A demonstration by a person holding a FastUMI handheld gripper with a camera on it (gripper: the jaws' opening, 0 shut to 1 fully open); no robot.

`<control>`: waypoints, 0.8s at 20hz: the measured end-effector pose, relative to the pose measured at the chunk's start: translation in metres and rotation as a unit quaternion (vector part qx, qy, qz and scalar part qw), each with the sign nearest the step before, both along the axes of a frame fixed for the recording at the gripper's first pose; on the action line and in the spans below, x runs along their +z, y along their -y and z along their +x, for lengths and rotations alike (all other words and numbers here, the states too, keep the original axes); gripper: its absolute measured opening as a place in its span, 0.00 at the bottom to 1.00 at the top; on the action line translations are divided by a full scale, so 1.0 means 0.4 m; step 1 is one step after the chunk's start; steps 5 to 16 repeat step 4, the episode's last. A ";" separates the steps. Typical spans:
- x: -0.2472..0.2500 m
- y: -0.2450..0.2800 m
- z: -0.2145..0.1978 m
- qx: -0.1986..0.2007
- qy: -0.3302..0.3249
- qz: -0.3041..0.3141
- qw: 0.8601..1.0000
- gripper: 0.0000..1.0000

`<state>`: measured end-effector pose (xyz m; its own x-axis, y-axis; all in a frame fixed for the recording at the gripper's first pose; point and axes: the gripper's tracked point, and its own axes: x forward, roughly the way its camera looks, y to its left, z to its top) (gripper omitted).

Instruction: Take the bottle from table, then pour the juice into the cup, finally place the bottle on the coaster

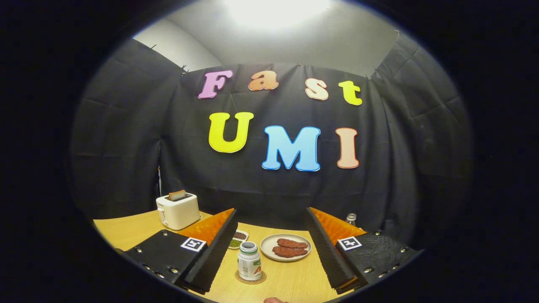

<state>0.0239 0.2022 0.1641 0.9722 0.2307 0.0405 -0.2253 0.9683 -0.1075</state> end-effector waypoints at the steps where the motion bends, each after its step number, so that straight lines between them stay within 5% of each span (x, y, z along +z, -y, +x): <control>1: -0.012 0.016 -0.010 0.001 0.001 -0.001 1.000 0.98; 16: -0.073 0.080 -0.030 -0.012 -0.003 -0.013 1.000 0.98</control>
